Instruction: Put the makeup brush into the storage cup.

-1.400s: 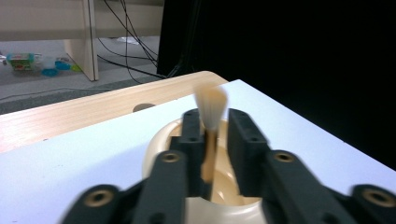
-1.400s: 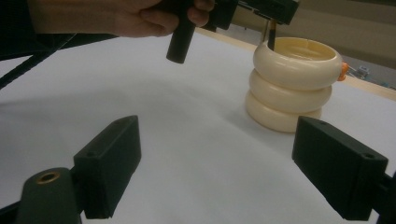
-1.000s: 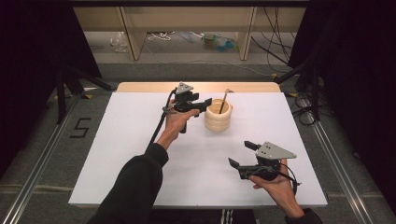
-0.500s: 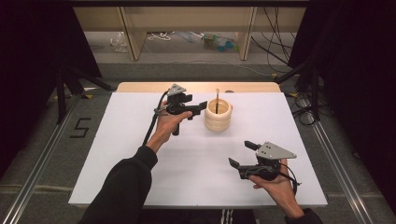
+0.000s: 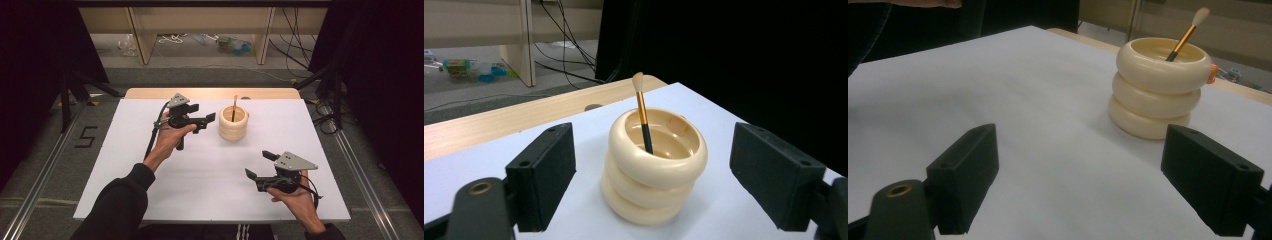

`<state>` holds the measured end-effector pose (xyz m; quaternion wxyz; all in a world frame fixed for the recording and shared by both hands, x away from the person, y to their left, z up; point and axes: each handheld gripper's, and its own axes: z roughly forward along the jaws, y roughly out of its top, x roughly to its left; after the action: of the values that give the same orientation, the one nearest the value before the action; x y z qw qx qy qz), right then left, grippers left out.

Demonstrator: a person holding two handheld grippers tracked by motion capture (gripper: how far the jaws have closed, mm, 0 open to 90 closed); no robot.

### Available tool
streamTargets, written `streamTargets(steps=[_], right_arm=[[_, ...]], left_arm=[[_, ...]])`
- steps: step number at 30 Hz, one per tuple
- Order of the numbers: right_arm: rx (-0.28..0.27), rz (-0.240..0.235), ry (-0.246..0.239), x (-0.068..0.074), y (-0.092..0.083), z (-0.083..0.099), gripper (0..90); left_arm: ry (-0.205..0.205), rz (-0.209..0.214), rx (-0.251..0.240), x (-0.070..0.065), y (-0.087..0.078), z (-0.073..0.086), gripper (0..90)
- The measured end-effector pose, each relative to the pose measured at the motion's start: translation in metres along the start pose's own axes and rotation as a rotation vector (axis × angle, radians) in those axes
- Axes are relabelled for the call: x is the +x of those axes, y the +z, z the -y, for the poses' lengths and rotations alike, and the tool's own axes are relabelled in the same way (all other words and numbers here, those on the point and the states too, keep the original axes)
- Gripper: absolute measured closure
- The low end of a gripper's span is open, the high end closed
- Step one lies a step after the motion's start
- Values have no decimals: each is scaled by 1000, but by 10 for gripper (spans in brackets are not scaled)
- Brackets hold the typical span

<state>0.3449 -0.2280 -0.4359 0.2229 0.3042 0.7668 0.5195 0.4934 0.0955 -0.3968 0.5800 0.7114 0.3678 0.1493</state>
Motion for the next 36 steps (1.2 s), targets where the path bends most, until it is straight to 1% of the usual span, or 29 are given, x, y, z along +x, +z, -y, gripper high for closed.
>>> streamTargets(steps=[2,5,7,10,12,13,14,17,19,20,22,23,24,25,26,27,28,31,32,33,34,35,36], right_arm=[[0,1,-2,0,0,0,163],[0,3,-1,0,0,0,162],[0,6,-2,0,0,0,162],[1,8,-3,0,0,0,162],[1,6,-3,0,0,0,162],[2,8,-3,0,0,0,162],[1,7,-4,0,0,0,162],[-9,3,1,0,1,0,162],[1,8,0,0,0,0,162],[1,8,-1,0,0,0,162],[0,8,0,0,0,0,162],[-7,6,2,0,1,0,162],[2,11,1,0,0,0,162],[2,11,0,0,0,0,162],[-9,15,2,0,1,0,162],[-12,17,2,-1,1,0,162],[-5,14,2,-1,1,0,162],[-11,12,1,-1,1,0,162],[-9,12,-1,-1,1,0,162],[-5,14,-2,-1,1,0,162],[-5,13,-1,-1,1,0,162],[-10,15,1,0,1,0,162],[-9,12,4,0,1,0,162]], left_arm=[[-4,-1,6,0,-4,3,182],[6,2,4,2,-14,8,178],[5,-8,3,3,-20,11,178],[21,-14,-6,6,-31,15,178],[30,-17,-1,7,-37,17,177],[18,-17,3,7,-40,19,178],[20,-18,3,8,-43,21,176],[36,-27,7,11,-52,27,176],[48,-32,8,12,-56,30,173],[58,-31,11,12,-59,32,169],[57,-21,15,12,-63,35,166],[74,-21,19,12,-67,36,167],[79,-19,17,12,-69,37,167],[72,-16,10,12,-73,39,166],[81,-17,13,12,-75,40,167],[79,-19,16,12,-77,41,167],[78,-18,18,12,-79,42,166],[79,-18,13,10,-83,47,167],[88,-18,15,9,-85,48,167],[77,-17,15,8,-85,49,168],[90,-13,19,7,-86,51,167],[93,-14,24,6,-87,52,167],[88,-14,22,4,-87,54,167]])
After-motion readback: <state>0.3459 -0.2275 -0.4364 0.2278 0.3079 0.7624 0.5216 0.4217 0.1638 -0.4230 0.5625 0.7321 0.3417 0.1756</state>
